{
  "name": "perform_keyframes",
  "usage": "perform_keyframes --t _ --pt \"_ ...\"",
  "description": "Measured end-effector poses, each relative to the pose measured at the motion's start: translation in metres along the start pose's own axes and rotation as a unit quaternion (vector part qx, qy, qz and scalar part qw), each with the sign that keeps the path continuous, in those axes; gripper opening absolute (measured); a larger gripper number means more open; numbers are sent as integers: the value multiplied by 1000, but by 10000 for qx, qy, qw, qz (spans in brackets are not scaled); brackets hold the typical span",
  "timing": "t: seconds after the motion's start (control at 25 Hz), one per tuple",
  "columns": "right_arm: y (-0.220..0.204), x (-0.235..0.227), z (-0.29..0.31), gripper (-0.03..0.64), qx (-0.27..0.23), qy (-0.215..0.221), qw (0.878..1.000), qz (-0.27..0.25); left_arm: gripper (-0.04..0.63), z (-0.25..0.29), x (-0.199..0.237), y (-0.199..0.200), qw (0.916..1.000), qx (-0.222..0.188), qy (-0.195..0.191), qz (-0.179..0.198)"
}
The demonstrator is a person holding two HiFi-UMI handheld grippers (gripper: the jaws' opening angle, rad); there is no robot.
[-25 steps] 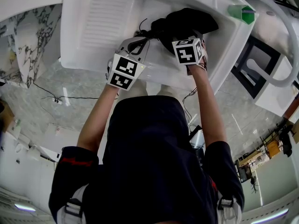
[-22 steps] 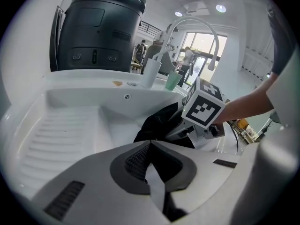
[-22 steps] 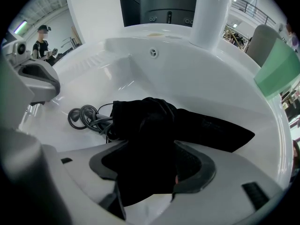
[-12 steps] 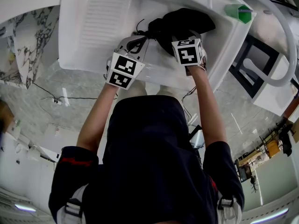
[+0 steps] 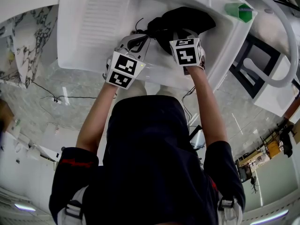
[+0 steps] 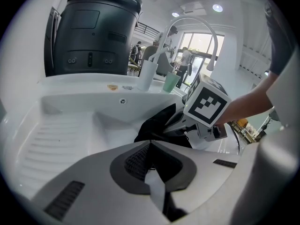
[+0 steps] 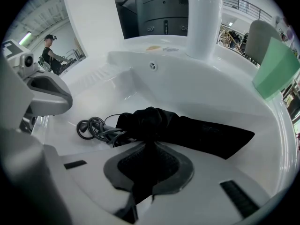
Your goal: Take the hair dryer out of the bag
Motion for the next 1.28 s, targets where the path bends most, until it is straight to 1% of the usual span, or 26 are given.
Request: perform_keyframes --t 0.24,0.4,0.52,0.64,0.72,0.84,0.92,1.04,1.28 --pt "1 -2 0 48 -90 29 9999 61 12 9 -4 1 9988 175 -105 446" --pt "-1 -4 -2 46 -85 11 9997 234 12 12 -5 6 9983 237 -174 506" --pt "1 -8 -4 46 -126 3 9994 318 14 18 -5 7 9951 395 -163 891" --pt "2 -11 -5 46 -153 30 9991 393 16 25 -9 5 9904 563 -296 1224" --pt "2 -13 -5 46 -161 44 9990 417 38 29 -11 4 9882 650 -386 1331" --pt "2 -15 -6 46 -179 64 9988 444 93 35 -12 5 9872 715 -492 1337" --pt "1 -17 -6 46 -201 65 9988 450 105 39 -12 6 9862 749 -511 1385" --pt "2 -19 -7 46 -251 59 9985 474 121 45 -14 3 9810 889 -556 1629" --pt "1 -24 -10 46 -310 79 9981 527 133 63 -29 -4 9672 1123 -818 2125"
Point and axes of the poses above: the fingertips, and each gripper's own axes: z forward along the fingers, x to its left, y out of its top, the point moved 5 cm from there along -z, backward along the fingers, and after that the axes turned 3 degrees about -z, right-handed, at the moved point
